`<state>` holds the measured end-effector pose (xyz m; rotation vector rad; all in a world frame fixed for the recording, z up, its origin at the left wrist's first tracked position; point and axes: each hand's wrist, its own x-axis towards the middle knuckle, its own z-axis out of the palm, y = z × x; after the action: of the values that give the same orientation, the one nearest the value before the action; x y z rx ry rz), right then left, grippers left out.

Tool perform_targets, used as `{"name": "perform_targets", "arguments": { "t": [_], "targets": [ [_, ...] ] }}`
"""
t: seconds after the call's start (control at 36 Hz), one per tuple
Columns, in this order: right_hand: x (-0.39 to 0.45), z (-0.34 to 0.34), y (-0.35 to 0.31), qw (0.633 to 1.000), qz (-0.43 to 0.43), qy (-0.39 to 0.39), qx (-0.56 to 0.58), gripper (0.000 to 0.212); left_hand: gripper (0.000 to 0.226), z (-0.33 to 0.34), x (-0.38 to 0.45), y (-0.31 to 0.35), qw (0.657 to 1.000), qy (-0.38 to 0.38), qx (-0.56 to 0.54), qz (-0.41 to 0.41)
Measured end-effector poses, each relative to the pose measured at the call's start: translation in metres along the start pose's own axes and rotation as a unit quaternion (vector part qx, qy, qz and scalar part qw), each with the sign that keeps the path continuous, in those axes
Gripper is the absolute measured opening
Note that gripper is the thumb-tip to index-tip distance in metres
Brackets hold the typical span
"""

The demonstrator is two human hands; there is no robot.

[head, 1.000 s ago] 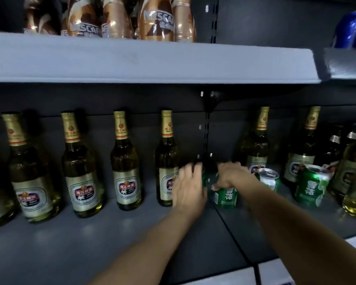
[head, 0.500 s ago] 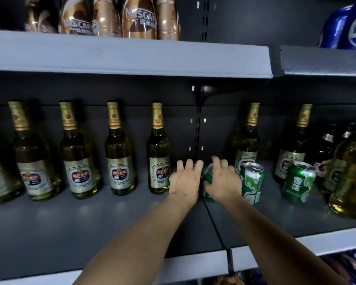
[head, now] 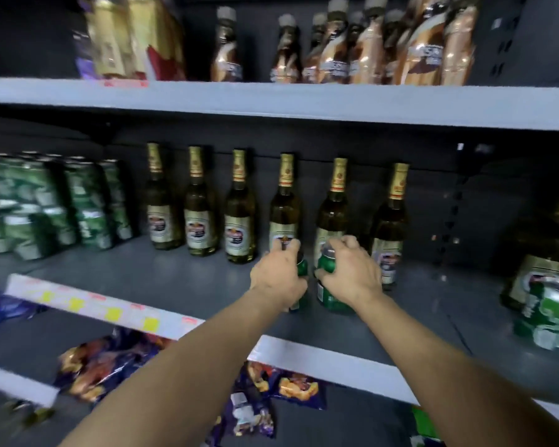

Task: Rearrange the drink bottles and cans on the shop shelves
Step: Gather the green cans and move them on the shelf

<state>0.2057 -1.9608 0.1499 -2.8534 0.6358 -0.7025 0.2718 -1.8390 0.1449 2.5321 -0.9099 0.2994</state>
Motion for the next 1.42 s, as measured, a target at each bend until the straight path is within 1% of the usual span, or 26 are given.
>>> {"name": "perform_targets", "arguments": {
  "t": [0.19, 0.22, 0.39, 0.5, 0.58, 0.64, 0.69, 0.75, 0.86, 1.0, 1.06, 1.14, 1.22, 1.28, 1.33, 1.36, 1.42],
  "targets": [
    [0.007, 0.044, -0.163, 0.995, -0.068, -0.003, 0.075, 0.071, 0.056, -0.063, -0.035, -0.147, 0.995, 0.066, 0.006, -0.07],
    [0.009, 0.048, -0.177, 0.994, -0.067, -0.003, 0.085, 0.071, 0.056, -0.069, -0.038, -0.161, 0.994, 0.073, 0.004, -0.078],
    [0.017, 0.08, -0.281, 0.985, -0.068, -0.006, 0.16, 0.062, 0.055, -0.11, -0.056, -0.268, 0.982, 0.125, -0.013, -0.141],
    [0.031, 0.1, -0.322, 0.98, -0.071, -0.027, 0.185, 0.066, 0.061, -0.128, -0.052, -0.321, 0.972, 0.153, -0.04, -0.174],
    [0.046, 0.117, -0.344, 0.977, -0.064, -0.036, 0.202, 0.08, 0.071, -0.133, -0.041, -0.354, 0.966, 0.161, -0.066, -0.192],
    [0.058, 0.127, -0.358, 0.973, -0.059, -0.035, 0.219, 0.086, 0.066, -0.135, -0.032, -0.373, 0.961, 0.167, -0.076, -0.206],
    [0.072, 0.139, -0.37, 0.969, -0.062, -0.034, 0.235, 0.087, 0.059, -0.138, -0.021, -0.389, 0.958, 0.171, -0.077, -0.217],
    [0.087, 0.15, -0.383, 0.968, -0.071, -0.033, 0.238, 0.089, 0.057, -0.14, -0.009, -0.406, 0.956, 0.171, -0.077, -0.227],
    [0.115, 0.172, -0.409, 0.964, -0.087, -0.041, 0.249, 0.091, 0.063, -0.144, 0.018, -0.437, 0.958, 0.149, -0.076, -0.233],
    [0.143, 0.198, -0.441, 0.962, -0.105, -0.081, 0.24, 0.095, 0.09, -0.145, 0.045, -0.467, 0.964, 0.092, -0.067, -0.239],
    [0.152, 0.206, -0.45, 0.959, -0.11, -0.097, 0.243, 0.097, 0.094, -0.144, 0.053, -0.477, 0.969, 0.076, -0.06, -0.227],
    [0.164, 0.214, -0.458, 0.961, -0.098, -0.114, 0.232, 0.099, 0.089, -0.143, 0.065, -0.491, 0.977, 0.054, -0.024, -0.203],
    [0.171, 0.221, -0.461, 0.967, -0.078, -0.118, 0.213, 0.098, 0.075, -0.146, 0.076, -0.502, 0.985, 0.023, -0.001, -0.173],
    [0.173, 0.225, -0.462, 0.97, -0.061, -0.116, 0.205, 0.093, 0.071, -0.148, 0.084, -0.507, 0.988, -0.004, 0.011, -0.153],
    [0.173, 0.228, -0.463, 0.973, -0.063, -0.125, 0.186, 0.084, 0.07, -0.15, 0.091, -0.512, 0.991, -0.032, 0.026, -0.128],
    [0.174, 0.229, -0.463, 0.972, -0.065, -0.135, 0.182, 0.08, 0.069, -0.152, 0.095, -0.514, 0.991, -0.044, 0.044, -0.115],
    [0.175, 0.229, -0.465, 0.966, -0.057, -0.169, 0.185, 0.077, 0.067, -0.157, 0.101, -0.518, 0.988, -0.067, 0.113, -0.084]
  ]
}}
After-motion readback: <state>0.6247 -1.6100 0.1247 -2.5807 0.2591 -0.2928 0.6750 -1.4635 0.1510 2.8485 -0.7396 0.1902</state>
